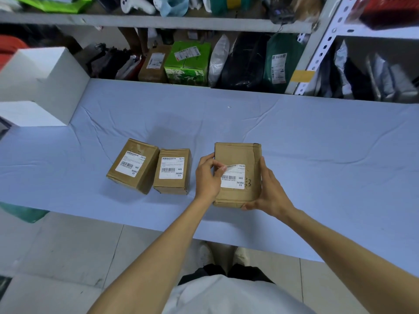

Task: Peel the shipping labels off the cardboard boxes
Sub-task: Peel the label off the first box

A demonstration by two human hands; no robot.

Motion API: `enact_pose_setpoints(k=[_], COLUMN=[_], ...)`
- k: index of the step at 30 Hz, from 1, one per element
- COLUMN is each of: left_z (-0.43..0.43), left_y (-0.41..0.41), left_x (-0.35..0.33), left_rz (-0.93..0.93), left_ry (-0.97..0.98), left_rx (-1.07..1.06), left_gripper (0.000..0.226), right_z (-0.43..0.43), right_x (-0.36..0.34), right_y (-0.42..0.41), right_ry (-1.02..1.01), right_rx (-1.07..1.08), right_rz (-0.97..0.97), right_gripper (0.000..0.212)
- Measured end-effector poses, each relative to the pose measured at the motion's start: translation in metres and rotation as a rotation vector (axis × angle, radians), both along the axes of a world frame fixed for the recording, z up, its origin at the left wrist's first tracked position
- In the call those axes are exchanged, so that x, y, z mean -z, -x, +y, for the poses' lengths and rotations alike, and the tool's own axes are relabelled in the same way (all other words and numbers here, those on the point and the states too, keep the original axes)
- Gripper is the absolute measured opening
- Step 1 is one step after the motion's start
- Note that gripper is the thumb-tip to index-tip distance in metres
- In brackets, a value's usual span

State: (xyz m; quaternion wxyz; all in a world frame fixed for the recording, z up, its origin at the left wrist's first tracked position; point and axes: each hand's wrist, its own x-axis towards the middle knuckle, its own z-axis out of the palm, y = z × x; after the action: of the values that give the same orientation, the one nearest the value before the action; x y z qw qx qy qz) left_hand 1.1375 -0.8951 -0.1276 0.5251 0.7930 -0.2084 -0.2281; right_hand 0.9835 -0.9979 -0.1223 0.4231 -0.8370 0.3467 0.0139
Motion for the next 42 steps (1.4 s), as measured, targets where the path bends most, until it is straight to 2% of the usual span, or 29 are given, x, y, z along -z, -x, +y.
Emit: enact_pose_setpoints(k=[5,13,21,42], left_z=[0.0014,-0.0001,-0.0059,-0.0053], left_y=[0.0017,0.0019,0.0022,0.0011], left_x=[0.0025,0.0023,0.0005,0.0], left_rz=[-0.065,-0.022,-0.017,0.011], left_ry=[-0.01,0.003,-0.027,0.046], left_rx=[0.026,0.003,-0.036,0.003], left_gripper=[0.018,0.03,0.005,0.005], right_z=[-0.0002,0.0007,-0.0006,0.0001], right_x=[0.0028,0.0053,0.0061,0.0047], right_y=[0.0006,0.0025,0.0023,0.0027], right_ry=[-0.003,-0.024,-0.024,-0.005], right_rx=[0.01,0.018,0.016,0.043], right_rz=[0.006,0.008,0.018,-0.025], right_gripper=[0.152,0.155,0.155,0.154])
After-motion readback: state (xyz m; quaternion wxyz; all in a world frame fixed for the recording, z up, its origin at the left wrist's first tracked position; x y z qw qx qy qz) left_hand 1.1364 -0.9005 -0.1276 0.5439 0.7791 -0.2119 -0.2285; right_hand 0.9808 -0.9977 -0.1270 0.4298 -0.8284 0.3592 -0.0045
